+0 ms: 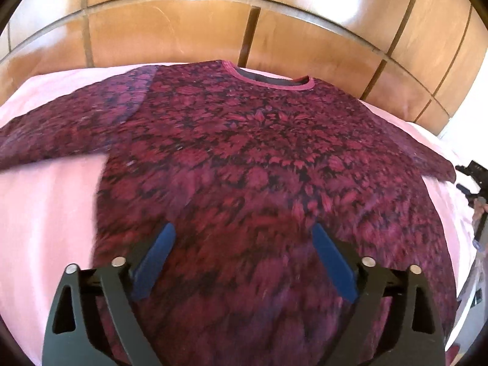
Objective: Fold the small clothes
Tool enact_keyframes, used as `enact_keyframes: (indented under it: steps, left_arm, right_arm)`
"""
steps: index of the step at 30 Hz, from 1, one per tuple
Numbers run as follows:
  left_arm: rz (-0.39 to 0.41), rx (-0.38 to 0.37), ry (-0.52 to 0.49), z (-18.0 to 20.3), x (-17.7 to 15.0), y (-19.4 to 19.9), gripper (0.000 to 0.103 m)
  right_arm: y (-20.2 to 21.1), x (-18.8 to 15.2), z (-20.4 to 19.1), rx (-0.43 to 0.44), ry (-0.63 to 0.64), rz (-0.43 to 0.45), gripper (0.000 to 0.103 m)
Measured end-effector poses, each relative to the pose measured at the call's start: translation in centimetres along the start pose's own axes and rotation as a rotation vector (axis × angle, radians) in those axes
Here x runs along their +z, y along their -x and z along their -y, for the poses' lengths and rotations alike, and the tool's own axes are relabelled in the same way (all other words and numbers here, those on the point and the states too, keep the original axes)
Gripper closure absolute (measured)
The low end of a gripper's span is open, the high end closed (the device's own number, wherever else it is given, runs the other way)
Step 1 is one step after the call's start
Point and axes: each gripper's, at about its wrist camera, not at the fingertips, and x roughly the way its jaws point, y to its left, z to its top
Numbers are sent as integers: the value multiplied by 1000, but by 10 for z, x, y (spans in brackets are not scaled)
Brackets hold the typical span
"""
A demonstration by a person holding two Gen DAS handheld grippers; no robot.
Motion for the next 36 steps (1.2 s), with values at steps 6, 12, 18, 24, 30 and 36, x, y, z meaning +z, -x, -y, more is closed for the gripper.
enact_keyframes:
  steps: [6,12,18,24,30,36]
  left_arm:
    - [21,32,-8,-18,-35,36,20]
    - [30,86,31,-50,-67,69,20]
    - [-20,-19,102,-77,-102,78,77]
    - [-30,9,-5,-78,-90,88,88]
    - [-37,96,9,-78,-86,84,78]
    - [103,76,16,-45,-67,106,56]
  right_arm:
    - [44,-123,-62,288,252,-301,49]
    - [80,-236,-69,355,344,-490,52]
    - [82,-250,-69,279,427,-489,84]
    - [119,-236,-103,305,560,-397,89]
    - [90,-275,-77,226,576,-528,90]
    - [87,-234,-66,250,475,-460,64]
